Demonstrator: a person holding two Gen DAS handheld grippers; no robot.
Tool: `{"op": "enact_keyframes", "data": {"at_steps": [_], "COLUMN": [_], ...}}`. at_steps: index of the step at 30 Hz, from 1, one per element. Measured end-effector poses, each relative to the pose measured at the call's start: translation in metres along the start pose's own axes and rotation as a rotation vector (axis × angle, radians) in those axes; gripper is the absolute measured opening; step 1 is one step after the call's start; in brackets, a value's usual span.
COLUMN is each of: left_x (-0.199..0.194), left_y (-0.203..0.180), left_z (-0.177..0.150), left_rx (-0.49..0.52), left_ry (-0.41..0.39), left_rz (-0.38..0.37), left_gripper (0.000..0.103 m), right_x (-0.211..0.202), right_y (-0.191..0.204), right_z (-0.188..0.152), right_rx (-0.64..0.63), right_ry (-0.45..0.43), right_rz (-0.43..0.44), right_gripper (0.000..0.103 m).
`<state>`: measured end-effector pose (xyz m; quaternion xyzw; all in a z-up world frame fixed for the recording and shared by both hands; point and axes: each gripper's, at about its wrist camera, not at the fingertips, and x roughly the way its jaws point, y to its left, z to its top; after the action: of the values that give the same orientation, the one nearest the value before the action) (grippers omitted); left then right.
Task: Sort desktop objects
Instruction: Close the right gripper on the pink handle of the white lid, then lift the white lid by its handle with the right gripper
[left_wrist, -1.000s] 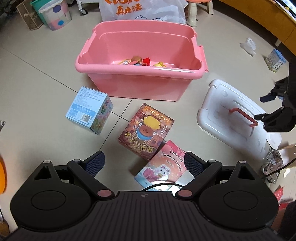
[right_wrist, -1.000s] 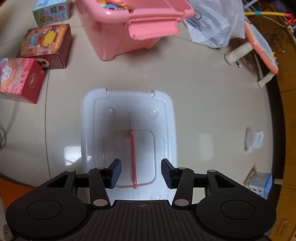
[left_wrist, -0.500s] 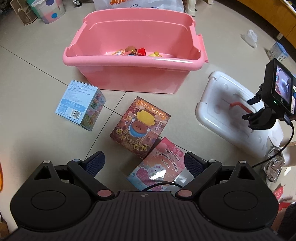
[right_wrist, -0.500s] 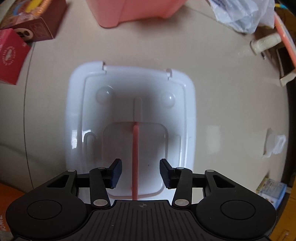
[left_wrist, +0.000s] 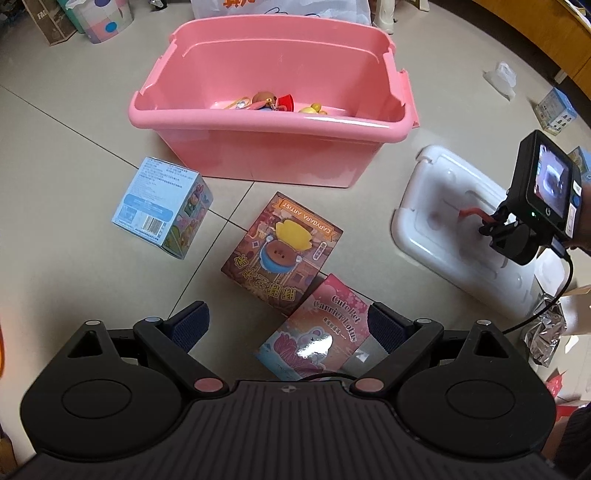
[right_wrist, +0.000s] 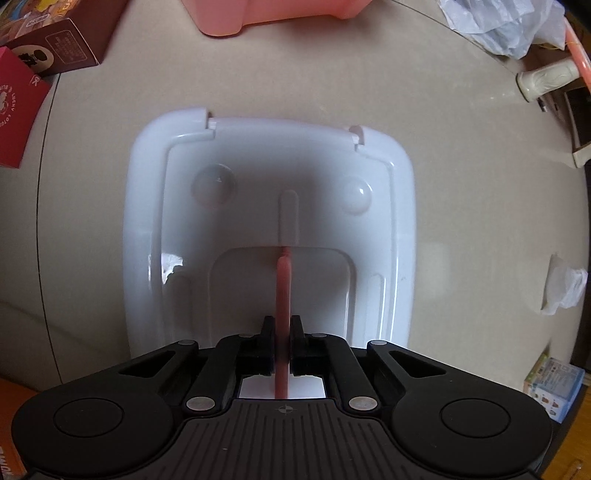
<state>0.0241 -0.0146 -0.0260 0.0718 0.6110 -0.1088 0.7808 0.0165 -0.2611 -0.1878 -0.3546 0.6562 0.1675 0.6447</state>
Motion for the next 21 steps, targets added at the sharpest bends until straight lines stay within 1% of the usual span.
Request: {"op": "enact_keyframes", "data": {"at_steps": [4,11,14,17,21], "left_x": [-0.005,-0.020,-0.028,-0.033,-0.036], "left_y": [0.000,-0.004,-0.009,-0.014,-0.021], "left_z": [0.000,0.001,0.001,0.000,-0.003], "left_rx": [-0.007,-0.022,-0.012,0.006,0.033], "left_ry": [-0.009,-0.038,-0.056,-0.057,-0.055], "left_rz": [-0.005,-0.036,-0.050,-0.052,-0.041], "left_gripper": [0.095,0.095,0.095,0.095,0.095], "right_x": [-0.010,-0.036,-0.049,-0.062,-0.085], "right_y": [0.005,0.008,0.009,0.011,0.009], "right_z": [-0.005,-0.023,-0.033,-0.043,-0.053], "right_rx": [-0.004,0.013,0.016,0.011,0.016], "right_ry": [-0.014,-0.031,-0.039,-0.049,-0.068], "right_rz": [-0.011,-0.049,-0.072,-0.099,-0.126], "right_gripper": [0.005,0.005,0.005,0.005,0.005]}}
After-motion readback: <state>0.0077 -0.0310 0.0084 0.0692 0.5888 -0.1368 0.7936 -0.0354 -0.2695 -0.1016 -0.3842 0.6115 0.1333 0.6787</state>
